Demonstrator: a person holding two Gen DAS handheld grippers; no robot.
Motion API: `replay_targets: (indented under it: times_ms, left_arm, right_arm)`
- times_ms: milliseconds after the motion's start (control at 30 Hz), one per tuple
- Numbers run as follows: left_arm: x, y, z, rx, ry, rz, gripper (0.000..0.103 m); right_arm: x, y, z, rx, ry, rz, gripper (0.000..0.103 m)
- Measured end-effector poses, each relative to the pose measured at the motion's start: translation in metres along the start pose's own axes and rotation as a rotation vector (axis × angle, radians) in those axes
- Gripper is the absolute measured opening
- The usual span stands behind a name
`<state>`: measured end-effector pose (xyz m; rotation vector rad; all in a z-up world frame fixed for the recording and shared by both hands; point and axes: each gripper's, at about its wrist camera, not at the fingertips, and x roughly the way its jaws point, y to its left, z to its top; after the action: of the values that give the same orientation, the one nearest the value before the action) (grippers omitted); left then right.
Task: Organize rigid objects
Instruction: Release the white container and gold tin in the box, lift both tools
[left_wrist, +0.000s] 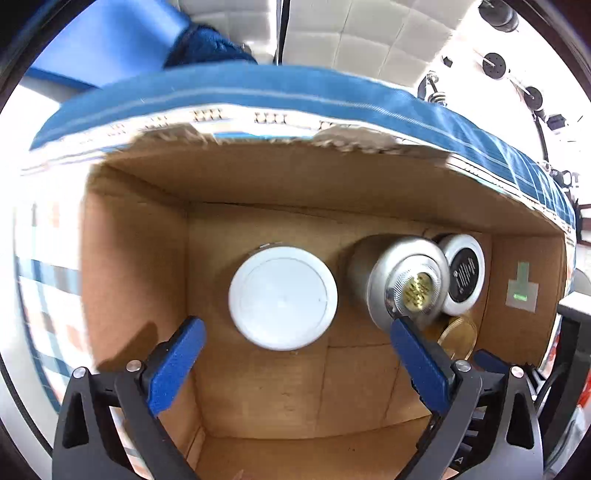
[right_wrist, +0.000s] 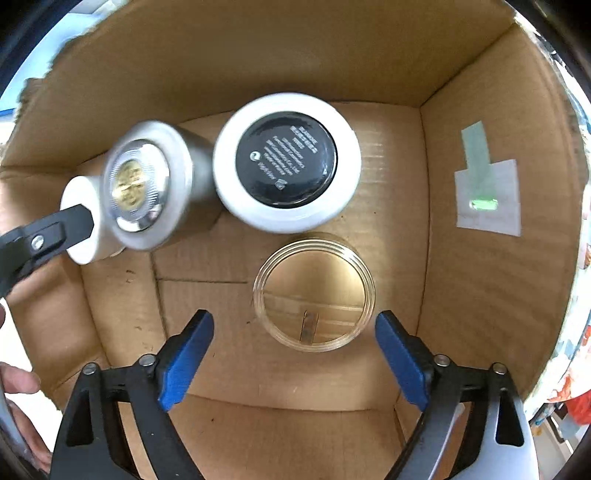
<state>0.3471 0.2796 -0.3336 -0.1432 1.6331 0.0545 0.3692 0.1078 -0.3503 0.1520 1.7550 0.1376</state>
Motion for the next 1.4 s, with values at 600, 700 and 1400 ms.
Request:
replay_targets:
  times_ms: [600, 700, 1400]
  left_arm:
    - [-0.092, -0.025, -0.092, -0.012, -0.235, -0.014, 0.103]
    - [-0.106, -0.026, -0.107, -0.001, -0.265, -0.014, 0.103]
    - [-0.171, -0.079, -0.171, 0.066, -0.363, -0.062, 0.103]
  right_arm:
    - [-0.095, 0.003, -0.09, -0.082, -0.201, 0.03, 0.103]
    - [-0.106, 0.003, -0.11, -0.096, -0.231, 0.039, 0.103]
    - [-0.148, -0.041, -0.182, -0.11, -0.3, 0.131, 0.103]
